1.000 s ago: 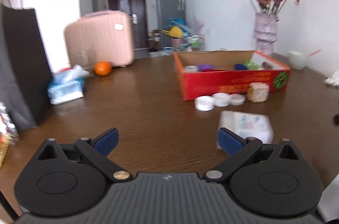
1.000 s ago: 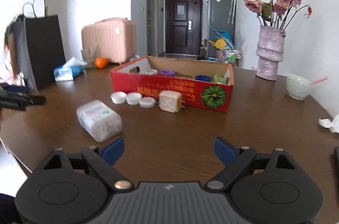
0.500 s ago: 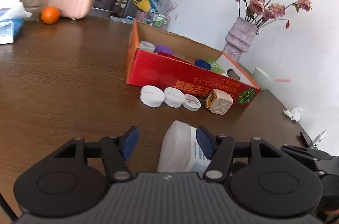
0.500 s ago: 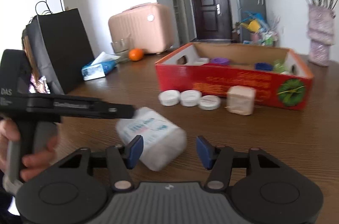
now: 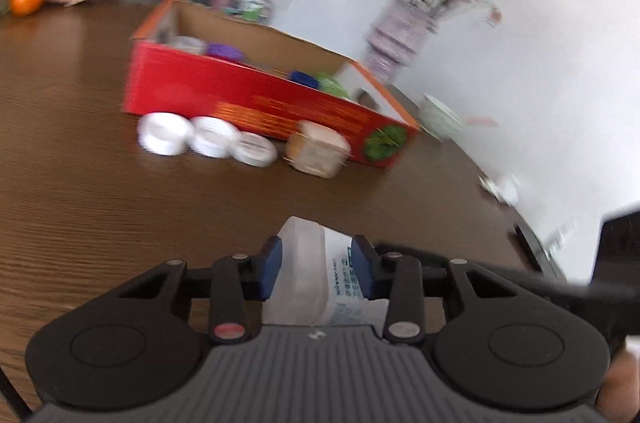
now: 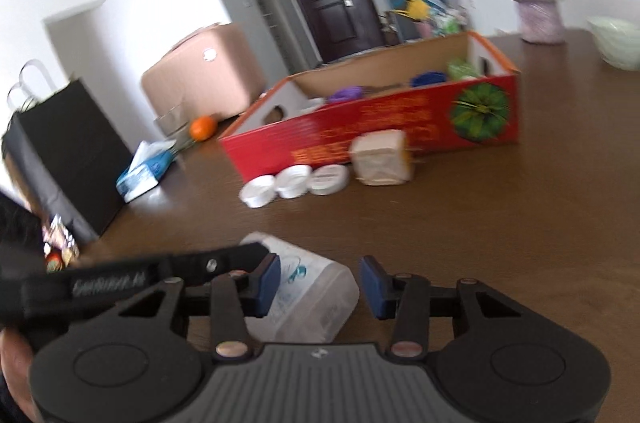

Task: Organize rigid objects
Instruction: 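Grasp the white wet-wipe pack with the left gripper, then carry the wet-wipe pack into the box and open the left gripper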

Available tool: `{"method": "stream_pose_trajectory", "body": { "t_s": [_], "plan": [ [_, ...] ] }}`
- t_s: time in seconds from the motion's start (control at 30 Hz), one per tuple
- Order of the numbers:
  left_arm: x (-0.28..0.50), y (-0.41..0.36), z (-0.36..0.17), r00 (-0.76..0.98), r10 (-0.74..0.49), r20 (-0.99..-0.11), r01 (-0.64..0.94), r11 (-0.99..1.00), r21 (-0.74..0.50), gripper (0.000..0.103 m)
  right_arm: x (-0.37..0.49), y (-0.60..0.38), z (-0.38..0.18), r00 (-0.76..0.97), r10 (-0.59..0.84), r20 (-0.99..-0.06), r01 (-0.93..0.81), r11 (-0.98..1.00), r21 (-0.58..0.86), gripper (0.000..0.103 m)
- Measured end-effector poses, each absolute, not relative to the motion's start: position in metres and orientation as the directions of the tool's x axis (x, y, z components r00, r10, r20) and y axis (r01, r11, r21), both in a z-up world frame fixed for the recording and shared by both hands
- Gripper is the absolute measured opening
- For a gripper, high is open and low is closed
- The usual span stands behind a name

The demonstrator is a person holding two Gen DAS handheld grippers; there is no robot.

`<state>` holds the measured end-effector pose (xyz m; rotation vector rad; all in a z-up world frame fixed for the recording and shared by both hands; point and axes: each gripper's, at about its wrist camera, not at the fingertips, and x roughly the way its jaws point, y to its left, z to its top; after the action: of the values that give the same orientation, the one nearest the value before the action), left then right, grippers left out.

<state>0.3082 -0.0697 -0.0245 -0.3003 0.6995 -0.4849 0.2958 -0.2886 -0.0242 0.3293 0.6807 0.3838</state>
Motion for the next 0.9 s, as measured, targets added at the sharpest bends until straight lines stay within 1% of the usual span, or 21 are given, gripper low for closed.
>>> {"method": "stream_pose_trajectory", "body": {
  "t_s": [0.03, 0.1, 0.2, 0.27, 0.37, 0.43, 0.53, 0.6, 0.67, 0.73, 0.9],
  "plan": [
    [0.305, -0.074, -0.024, 0.649, -0.536, -0.54, 0.35, 0.84, -0.413, 0.035, 0.293, -0.294, -0.024, 0.721, 0.43, -0.544, -0.22, 0.885, 0.409, 0.04],
    [0.302, -0.076, -0.023, 0.62, -0.564, -0.545, 0.371, 0.823, -0.43, 0.034, 0.284, -0.304, -0.022, 0.734, 0.402, -0.547, -0.196, 0.897, 0.396, 0.033],
    [0.297, -0.072, -0.025, 0.598, -0.583, -0.55, 0.386, 0.811, -0.44, 0.034, 0.27, -0.317, -0.023, 0.737, 0.405, -0.541, -0.198, 0.895, 0.4, 0.029],
    [0.295, -0.072, -0.026, 0.602, -0.582, -0.546, 0.378, 0.811, -0.447, 0.036, 0.266, -0.325, -0.029, 0.734, 0.434, -0.522, -0.189, 0.869, 0.457, 0.029],
    [0.295, -0.076, -0.028, 0.608, -0.579, -0.543, 0.374, 0.812, -0.448, 0.037, 0.267, -0.329, -0.037, 0.722, 0.481, -0.497, -0.181, 0.825, 0.535, 0.029],
    [0.295, -0.076, -0.028, 0.602, -0.583, -0.546, 0.372, 0.809, -0.455, 0.037, 0.269, -0.324, -0.038, 0.713, 0.502, -0.49, -0.198, 0.814, 0.547, 0.029],
    [0.293, -0.072, -0.025, 0.614, -0.573, -0.542, 0.341, 0.812, -0.473, 0.035, 0.268, -0.315, -0.034, 0.715, 0.489, -0.5, -0.2, 0.828, 0.524, 0.026],
    [0.289, -0.069, -0.02, 0.641, -0.563, -0.522, 0.338, 0.817, -0.466, 0.035, 0.265, -0.309, -0.026, 0.723, 0.475, -0.502, -0.221, 0.847, 0.483, 0.019],
    [0.285, -0.066, -0.015, 0.666, -0.554, -0.5, 0.345, 0.823, -0.452, 0.035, 0.263, -0.306, -0.018, 0.731, 0.481, -0.484, -0.245, 0.847, 0.471, 0.018],
    [0.287, -0.063, -0.013, 0.664, -0.561, -0.495, 0.341, 0.816, -0.468, 0.035, 0.263, -0.306, -0.011, 0.741, 0.482, -0.467, -0.253, 0.845, 0.47, 0.017],
    [0.312, -0.061, 0.006, 0.658, -0.578, -0.482, 0.348, 0.802, -0.485, 0.035, 0.283, -0.307, 0.016, 0.775, 0.468, -0.425, -0.275, 0.855, 0.439, 0.013]
  ]
}}
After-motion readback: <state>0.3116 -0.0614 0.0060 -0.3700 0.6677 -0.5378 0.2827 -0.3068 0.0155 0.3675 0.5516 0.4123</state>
